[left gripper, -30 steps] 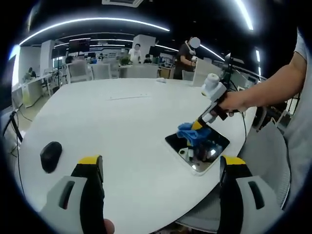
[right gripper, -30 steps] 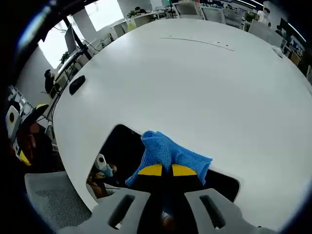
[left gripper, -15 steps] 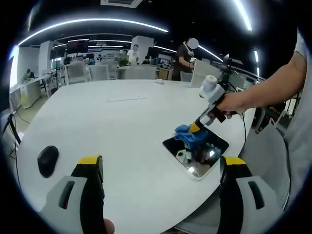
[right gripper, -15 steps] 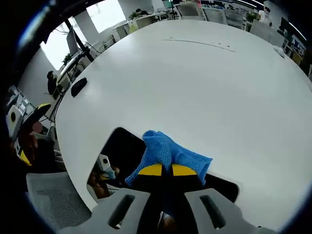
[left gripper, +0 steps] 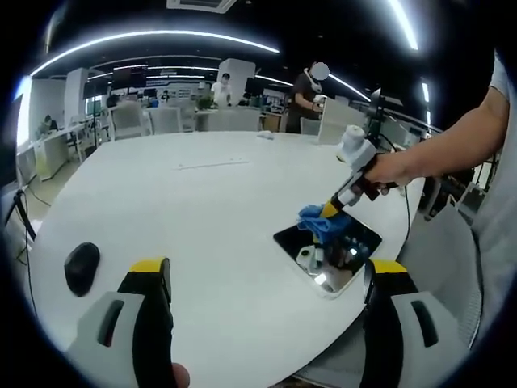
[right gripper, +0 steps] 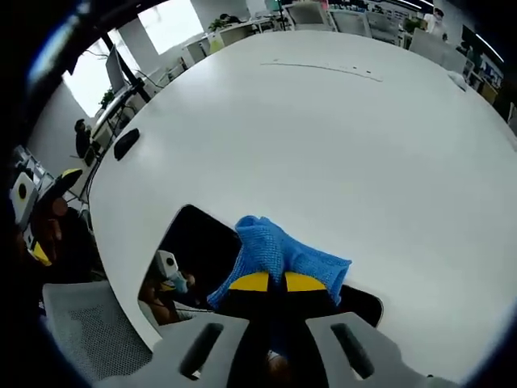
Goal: Wipe the mirror surface with the cleaning cloth until all visible marks leave the cleaned area.
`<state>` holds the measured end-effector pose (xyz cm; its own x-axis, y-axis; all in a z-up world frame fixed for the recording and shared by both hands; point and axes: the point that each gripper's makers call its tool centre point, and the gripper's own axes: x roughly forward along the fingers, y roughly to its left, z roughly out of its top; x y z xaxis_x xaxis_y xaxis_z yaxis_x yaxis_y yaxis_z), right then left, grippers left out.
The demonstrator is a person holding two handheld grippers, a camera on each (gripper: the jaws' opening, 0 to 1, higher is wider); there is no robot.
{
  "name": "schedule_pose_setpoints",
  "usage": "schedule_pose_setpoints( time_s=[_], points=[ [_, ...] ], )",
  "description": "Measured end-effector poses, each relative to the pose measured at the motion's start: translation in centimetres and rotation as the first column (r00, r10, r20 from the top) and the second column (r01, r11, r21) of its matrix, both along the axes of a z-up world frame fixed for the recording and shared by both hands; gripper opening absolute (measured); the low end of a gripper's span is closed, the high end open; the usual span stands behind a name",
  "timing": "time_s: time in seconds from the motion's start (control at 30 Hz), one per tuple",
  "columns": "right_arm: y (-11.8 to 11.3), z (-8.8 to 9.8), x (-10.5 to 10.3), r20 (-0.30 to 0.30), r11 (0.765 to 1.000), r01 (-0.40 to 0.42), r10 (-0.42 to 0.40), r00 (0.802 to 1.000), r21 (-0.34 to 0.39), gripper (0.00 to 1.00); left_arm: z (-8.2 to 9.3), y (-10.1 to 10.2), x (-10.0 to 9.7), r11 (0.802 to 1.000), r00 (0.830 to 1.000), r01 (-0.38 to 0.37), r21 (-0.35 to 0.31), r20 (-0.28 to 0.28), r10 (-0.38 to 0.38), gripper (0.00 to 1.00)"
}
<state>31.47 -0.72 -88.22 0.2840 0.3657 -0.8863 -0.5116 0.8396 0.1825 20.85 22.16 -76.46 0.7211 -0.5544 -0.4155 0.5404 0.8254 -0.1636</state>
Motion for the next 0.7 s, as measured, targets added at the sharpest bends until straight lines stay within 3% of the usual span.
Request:
schedule_pose_setpoints(
  time_s=[0.43, 0.7],
  points=[
    [-3.1, 0.0, 0.1, -0.014, 0.999, 0.028, -0.028, 1.0, -0.036, 0.0, 0.2, 0.7, 0.5, 0.999, 1.0, 0.016, 0.028, 0.009, -0.017, 0.99],
    [-3.2, 0.0, 0.0, -0.008, 0.999, 0.026, -0.026, 1.0, -0.046, 0.0, 0.3, 1.3, 0.3, 1.0, 1.0, 0.011, 0.026, 0.006, -0.011, 0.99]
  ],
)
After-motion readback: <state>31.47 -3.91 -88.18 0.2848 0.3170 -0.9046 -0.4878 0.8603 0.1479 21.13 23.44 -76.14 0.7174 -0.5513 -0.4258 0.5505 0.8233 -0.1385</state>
